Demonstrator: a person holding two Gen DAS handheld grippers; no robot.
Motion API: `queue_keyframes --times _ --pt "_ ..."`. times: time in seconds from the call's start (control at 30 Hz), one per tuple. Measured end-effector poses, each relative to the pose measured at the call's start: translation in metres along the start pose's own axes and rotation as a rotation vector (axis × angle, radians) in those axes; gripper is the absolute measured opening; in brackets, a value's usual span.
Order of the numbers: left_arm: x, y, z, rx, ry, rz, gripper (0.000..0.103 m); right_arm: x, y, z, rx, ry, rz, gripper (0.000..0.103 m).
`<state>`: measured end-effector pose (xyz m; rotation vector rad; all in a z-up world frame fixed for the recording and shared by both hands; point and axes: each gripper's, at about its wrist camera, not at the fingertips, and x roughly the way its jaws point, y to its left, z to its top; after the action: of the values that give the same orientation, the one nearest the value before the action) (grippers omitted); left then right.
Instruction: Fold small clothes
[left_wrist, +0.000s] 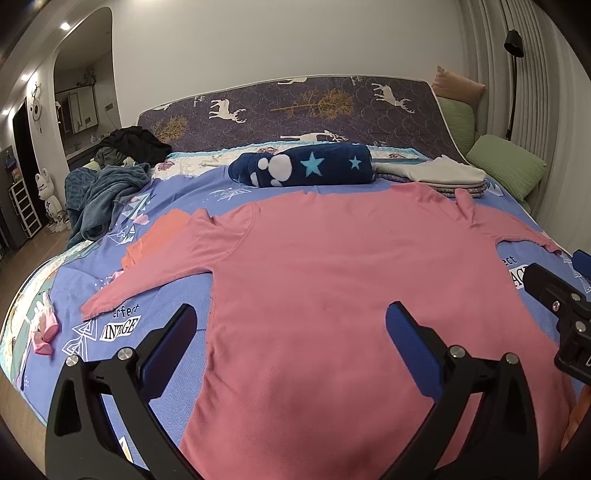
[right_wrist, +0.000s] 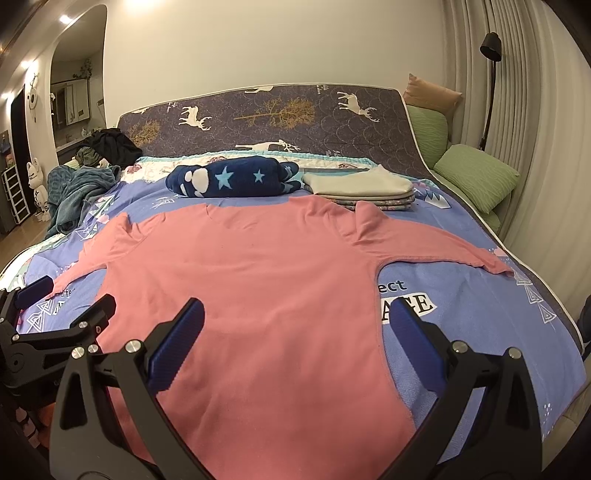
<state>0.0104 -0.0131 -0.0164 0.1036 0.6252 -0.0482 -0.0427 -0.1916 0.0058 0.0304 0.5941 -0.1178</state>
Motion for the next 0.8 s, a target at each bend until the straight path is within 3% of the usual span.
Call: queue_keyframes --times 0.8 --pt "0.0043 0.0086 -0.0070 -0.014 0.008 -0.038 0.102 0.0040 0.0078 -0.0022 -0.006 0.019 -0.005 0.101"
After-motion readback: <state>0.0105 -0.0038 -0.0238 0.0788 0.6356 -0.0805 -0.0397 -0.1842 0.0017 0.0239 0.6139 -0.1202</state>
